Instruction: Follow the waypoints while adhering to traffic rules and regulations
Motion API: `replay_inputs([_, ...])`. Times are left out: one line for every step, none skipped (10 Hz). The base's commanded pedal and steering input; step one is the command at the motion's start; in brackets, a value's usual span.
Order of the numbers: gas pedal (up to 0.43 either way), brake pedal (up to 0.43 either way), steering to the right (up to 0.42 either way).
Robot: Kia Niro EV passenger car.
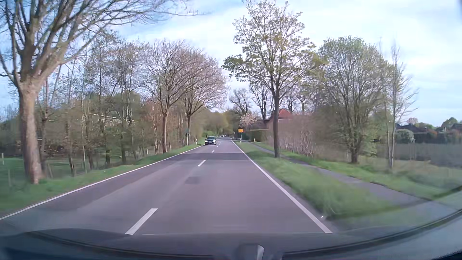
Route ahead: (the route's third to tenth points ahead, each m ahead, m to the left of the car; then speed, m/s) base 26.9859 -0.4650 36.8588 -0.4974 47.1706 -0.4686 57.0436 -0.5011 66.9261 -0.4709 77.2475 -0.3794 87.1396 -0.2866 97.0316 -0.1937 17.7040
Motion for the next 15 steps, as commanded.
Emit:
replay_inputs([0.0, 0.232, -0.007])
replay_inputs([0.0, 0.238, -0.007])
replay_inputs([0.0, 0.244, -0.007])
replay_inputs([0.0, 0.25, -0.007])
replay_inputs([0.0, 0.262, -0.007])
replay_inputs([0.0, 0.262, -0.007])
replay_inputs([0.0, 0.262, -0.007])
replay_inputs([0.0, 0.262, -0.007])
replay_inputs([0.0, 0.262, -0.006])
replay_inputs([0.0, 0.262, -0.006])
replay_inputs([0.0, 0.262, -0.006])
replay_inputs([0.0, 0.262, -0.007])
replay_inputs([0.0, 0.262, -0.007])
replay_inputs([0.0, 0.262, -0.007])
replay_inputs([0.0, 0.262, -0.005])
